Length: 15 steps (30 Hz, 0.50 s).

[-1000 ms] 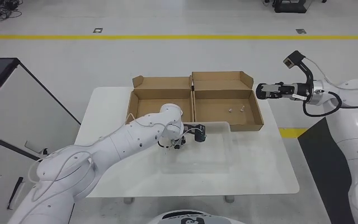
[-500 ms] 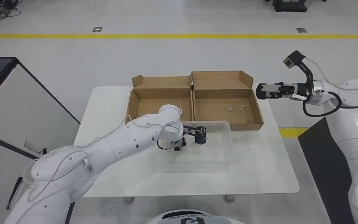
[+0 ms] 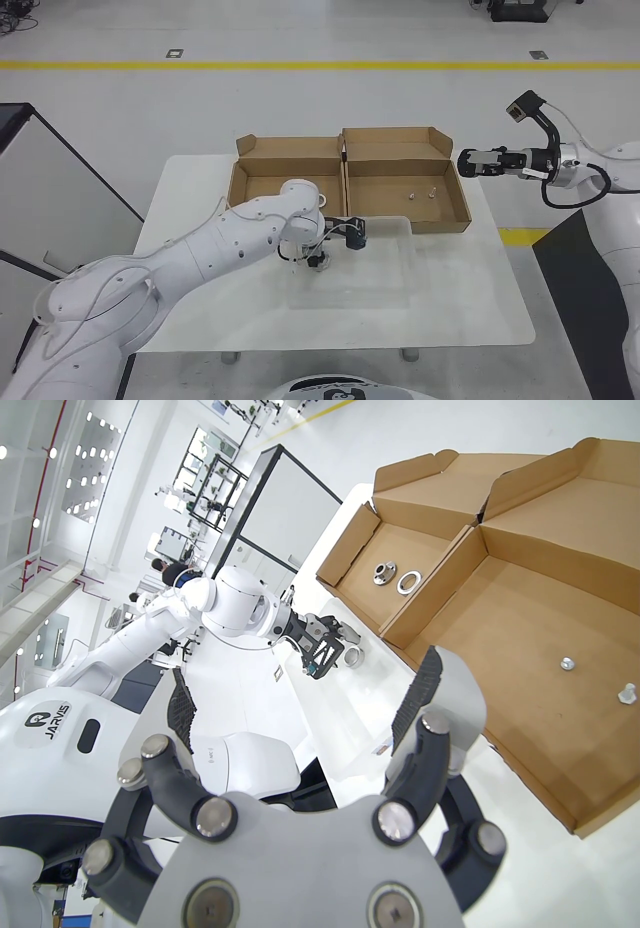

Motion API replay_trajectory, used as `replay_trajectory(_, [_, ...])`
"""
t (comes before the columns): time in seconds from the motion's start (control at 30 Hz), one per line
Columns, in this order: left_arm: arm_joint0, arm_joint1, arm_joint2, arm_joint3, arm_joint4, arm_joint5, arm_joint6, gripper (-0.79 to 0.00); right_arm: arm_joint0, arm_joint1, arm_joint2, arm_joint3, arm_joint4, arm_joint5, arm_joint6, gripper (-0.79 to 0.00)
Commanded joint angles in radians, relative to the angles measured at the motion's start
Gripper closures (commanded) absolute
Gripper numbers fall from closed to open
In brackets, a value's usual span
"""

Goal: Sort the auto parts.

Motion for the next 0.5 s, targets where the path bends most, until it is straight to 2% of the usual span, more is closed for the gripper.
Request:
replay_trajectory(0.0, [-0.004, -0.003, 0.000, 0.007, -0.004, -0.002, 0.002, -0.422, 0.000, 0.000, 0.000, 0.000, 0.000, 0.000, 0.000, -0.785])
replay_trajectory(0.1, [-0.012, -0.007, 0.000, 0.008, -0.019, -0.008, 0.008, -0.342, 0.000, 0.000, 0.000, 0.000, 0.000, 0.000, 0.000, -0.785])
replay_trajectory(0.2, [-0.015, -0.008, 0.000, 0.008, -0.023, -0.008, 0.008, -0.305, 0.000, 0.000, 0.000, 0.000, 0.000, 0.000, 0.000, -0.785])
replay_trajectory(0.47, [-0.013, -0.012, 0.000, 0.017, -0.015, -0.005, 0.005, -0.280, 0.000, 0.000, 0.000, 0.000, 0.000, 0.000, 0.000, -0.785])
